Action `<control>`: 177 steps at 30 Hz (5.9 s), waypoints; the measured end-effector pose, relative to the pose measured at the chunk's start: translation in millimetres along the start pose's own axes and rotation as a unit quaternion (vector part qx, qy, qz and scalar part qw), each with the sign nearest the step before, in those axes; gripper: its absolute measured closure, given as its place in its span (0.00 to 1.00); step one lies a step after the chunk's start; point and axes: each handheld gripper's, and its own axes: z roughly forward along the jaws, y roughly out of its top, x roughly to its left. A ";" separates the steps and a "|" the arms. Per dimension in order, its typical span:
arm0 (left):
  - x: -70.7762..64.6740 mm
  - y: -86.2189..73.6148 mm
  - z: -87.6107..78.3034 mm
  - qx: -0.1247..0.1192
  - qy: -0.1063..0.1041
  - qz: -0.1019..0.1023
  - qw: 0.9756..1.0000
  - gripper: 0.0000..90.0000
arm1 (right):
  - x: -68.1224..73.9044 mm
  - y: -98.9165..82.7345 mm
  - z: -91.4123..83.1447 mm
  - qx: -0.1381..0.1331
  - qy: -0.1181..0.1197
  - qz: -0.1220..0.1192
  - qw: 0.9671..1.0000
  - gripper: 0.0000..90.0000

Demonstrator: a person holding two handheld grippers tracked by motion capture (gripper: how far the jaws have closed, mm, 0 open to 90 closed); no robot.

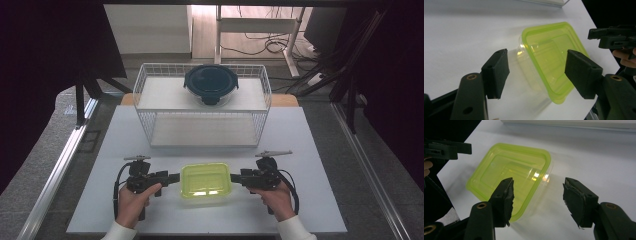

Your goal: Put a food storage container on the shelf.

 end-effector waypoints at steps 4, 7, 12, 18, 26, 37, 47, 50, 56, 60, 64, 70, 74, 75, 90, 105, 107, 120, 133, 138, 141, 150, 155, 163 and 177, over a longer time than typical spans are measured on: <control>2.2 -1.9 8.7 0.012 -0.007 0.002 1.000 0.42 | -2.1 -0.2 7.0 0.008 0.005 0.009 1.000 0.47; 3.9 -2.8 16.2 0.022 -0.017 0.000 1.000 0.43 | -6.3 -1.9 10.9 0.012 0.020 0.031 0.999 0.48; 5.6 -3.7 22.1 0.025 -0.036 -0.010 0.999 0.49 | -10.3 -4.1 16.9 0.019 0.030 0.046 0.998 0.50; 10.6 -6.7 28.9 0.032 -0.047 -0.028 0.998 0.55 | -9.3 -4.4 27.5 0.027 0.043 0.063 0.997 0.53; 6.6 -9.4 34.4 0.047 -0.058 -0.025 0.997 0.71 | -12.1 -7.6 33.7 0.042 0.070 0.085 0.993 0.69; 0.5 -10.9 27.1 0.018 -0.054 -0.033 0.998 0.85 | -6.7 -10.7 26.9 0.037 0.065 0.088 0.993 0.84; -16.7 -3.5 10.2 0.000 -0.055 0.001 0.999 0.87 | 4.0 -2.8 7.8 0.012 0.072 0.055 0.996 0.86; -19.0 -3.3 7.5 -0.008 -0.061 0.010 0.998 0.87 | 6.1 -1.8 3.5 0.004 0.075 0.048 0.996 0.86; -26.1 -1.2 1.2 -0.017 -0.059 0.028 0.998 0.87 | 10.3 -0.1 -2.9 -0.002 0.073 0.029 0.997 0.86; -32.4 1.3 -4.8 -0.025 -0.056 0.042 0.997 0.87 | 13.9 2.3 -7.5 -0.011 0.074 0.021 0.997 0.86; -35.6 2.6 -8.6 -0.028 -0.056 0.050 0.997 0.87 | 18.2 3.8 -11.4 -0.017 0.071 0.007 0.997 0.86; -36.9 3.3 -11.7 -0.033 -0.062 0.051 0.996 0.87 | 22.1 5.4 -16.0 -0.024 0.071 -0.001 0.997 0.86; -37.9 3.8 -13.1 -0.034 -0.058 0.057 0.996 0.87 | 25.4 6.0 -17.0 -0.025 0.061 -0.016 0.998 0.86; -37.5 3.5 -13.1 -0.036 -0.061 0.055 0.996 0.87 | 26.5 6.2 -17.0 -0.025 0.059 -0.020 0.998 0.86; -37.0 12.7 -13.4 -0.041 -0.068 0.054 0.995 0.87 | 29.6 15.5 -20.6 -0.034 0.047 -0.028 0.998 0.87; -50.7 48.1 -30.6 -0.059 -0.085 0.071 0.992 0.87 | 41.2 49.6 -45.1 -0.067 0.040 -0.055 0.995 0.87; -54.1 52.8 -34.6 -0.061 -0.085 0.074 0.992 0.87 | 44.0 53.6 -48.9 -0.071 0.041 -0.056 0.995 0.87; -68.2 73.5 -55.9 -0.070 -0.086 0.090 0.990 0.87 | 58.7 72.4 -64.1 -0.093 0.042 -0.069 0.992 0.87; -77.4 98.6 -70.3 -0.081 -0.088 0.103 0.987 0.87 | 69.2 97.2 -77.4 -0.110 0.041 -0.079 0.990 0.87; -81.3 107.9 -75.1 -0.086 -0.090 0.107 0.986 0.87 | 73.3 106.8 -83.3 -0.114 0.039 -0.082 0.989 0.87; -84.4 114.2 -79.1 -0.089 -0.091 0.111 0.986 0.87 | 76.3 112.6 -87.6 -0.118 0.038 -0.086 0.988 0.87; -90.4 133.8 -84.2 -0.097 -0.096 0.112 0.984 0.87 | 82.5 131.6 -99.6 -0.129 0.031 -0.092 0.987 0.87; -93.5 144.2 -87.1 -0.098 -0.098 0.116 0.984 0.88 | 85.8 142.1 -106.0 -0.131 0.028 -0.099 0.986 0.87; -100.1 164.0 -91.9 -0.100 -0.100 0.121 0.983 0.88 | 87.4 159.3 -114.3 -0.139 0.023 -0.104 0.985 0.87; -106.4 202.8 -93.0 -0.095 -0.088 0.130 0.983 0.88 | 76.8 190.9 -117.3 -0.150 0.027 -0.095 0.984 0.87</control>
